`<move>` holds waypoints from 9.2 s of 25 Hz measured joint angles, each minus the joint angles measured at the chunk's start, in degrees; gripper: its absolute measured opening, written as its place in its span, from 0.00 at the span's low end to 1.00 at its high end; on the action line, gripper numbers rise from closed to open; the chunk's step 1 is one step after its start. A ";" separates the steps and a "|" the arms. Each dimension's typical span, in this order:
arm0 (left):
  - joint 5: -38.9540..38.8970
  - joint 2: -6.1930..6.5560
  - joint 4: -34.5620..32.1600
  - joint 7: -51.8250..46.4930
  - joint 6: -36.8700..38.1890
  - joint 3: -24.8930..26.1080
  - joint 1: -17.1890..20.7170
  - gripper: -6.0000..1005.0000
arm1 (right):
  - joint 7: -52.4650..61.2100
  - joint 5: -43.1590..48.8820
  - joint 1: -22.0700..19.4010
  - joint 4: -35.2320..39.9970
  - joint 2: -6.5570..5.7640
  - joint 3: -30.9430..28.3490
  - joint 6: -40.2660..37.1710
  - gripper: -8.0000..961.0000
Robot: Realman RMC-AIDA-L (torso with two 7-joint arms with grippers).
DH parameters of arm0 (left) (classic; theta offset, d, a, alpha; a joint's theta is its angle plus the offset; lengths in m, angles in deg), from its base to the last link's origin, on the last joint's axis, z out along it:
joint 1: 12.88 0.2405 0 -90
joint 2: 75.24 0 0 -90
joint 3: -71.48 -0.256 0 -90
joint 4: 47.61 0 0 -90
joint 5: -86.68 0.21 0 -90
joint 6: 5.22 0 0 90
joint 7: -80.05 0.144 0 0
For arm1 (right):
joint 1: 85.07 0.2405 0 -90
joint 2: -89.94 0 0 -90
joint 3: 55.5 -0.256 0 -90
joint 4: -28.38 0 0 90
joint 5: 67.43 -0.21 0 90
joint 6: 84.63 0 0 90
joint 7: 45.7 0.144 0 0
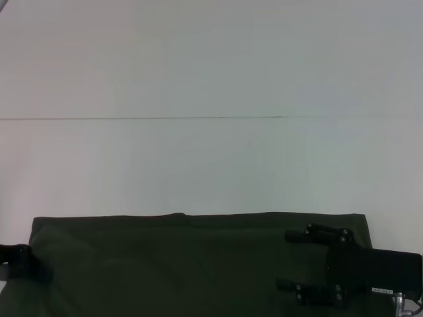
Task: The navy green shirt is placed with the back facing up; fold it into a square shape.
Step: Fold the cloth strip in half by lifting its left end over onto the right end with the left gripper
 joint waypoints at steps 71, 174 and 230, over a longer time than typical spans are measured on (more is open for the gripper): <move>-0.57 1.96 2.04 2.17 -0.80 -0.97 0.23 0.83 | 0.01 -0.70 -0.26 0.19 -0.09 -0.01 -0.72 0.85; 3.12 0.96 0.99 2.06 -6.08 -1.90 2.18 0.84 | -0.17 -1.55 -0.28 0.00 0.09 0.00 -0.66 0.85; 0.75 1.11 3.06 1.99 -5.77 -2.07 1.29 0.84 | -0.07 -1.89 -0.96 0.21 -0.08 -0.02 -1.86 0.85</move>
